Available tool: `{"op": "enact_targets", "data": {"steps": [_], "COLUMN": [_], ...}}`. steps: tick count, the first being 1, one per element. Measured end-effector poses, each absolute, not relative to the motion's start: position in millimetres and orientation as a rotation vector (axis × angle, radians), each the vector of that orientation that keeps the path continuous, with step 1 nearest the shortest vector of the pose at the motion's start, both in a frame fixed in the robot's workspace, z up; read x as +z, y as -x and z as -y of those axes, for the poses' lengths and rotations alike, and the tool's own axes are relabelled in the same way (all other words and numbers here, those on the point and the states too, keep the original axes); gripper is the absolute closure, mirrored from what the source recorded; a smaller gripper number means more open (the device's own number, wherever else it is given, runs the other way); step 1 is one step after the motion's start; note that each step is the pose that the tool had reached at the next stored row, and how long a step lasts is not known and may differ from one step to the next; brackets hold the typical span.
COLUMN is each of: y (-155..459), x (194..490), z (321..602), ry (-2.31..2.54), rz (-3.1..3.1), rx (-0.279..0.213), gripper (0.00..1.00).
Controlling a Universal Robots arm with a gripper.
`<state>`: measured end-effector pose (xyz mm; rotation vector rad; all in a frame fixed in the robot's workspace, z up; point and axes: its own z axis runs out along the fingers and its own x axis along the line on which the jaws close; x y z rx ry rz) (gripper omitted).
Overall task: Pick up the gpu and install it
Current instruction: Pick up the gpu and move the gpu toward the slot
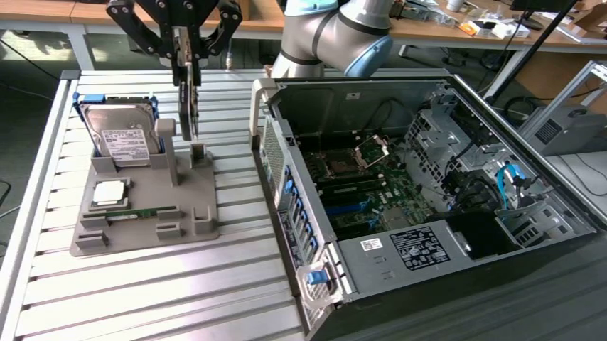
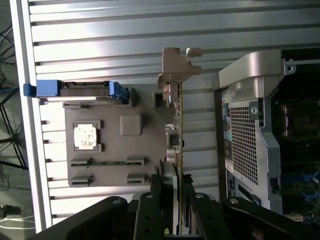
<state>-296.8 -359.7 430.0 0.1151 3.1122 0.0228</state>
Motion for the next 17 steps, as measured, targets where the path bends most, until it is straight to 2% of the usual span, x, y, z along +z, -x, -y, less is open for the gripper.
{"op": "enact_targets", "data": {"steps": [17], "y": [296.2], "x": [434.7], "z": [361.1], "ry": [-0.115], "rz": [-3.112], "rx": [0.023], "gripper": [0.73]}}
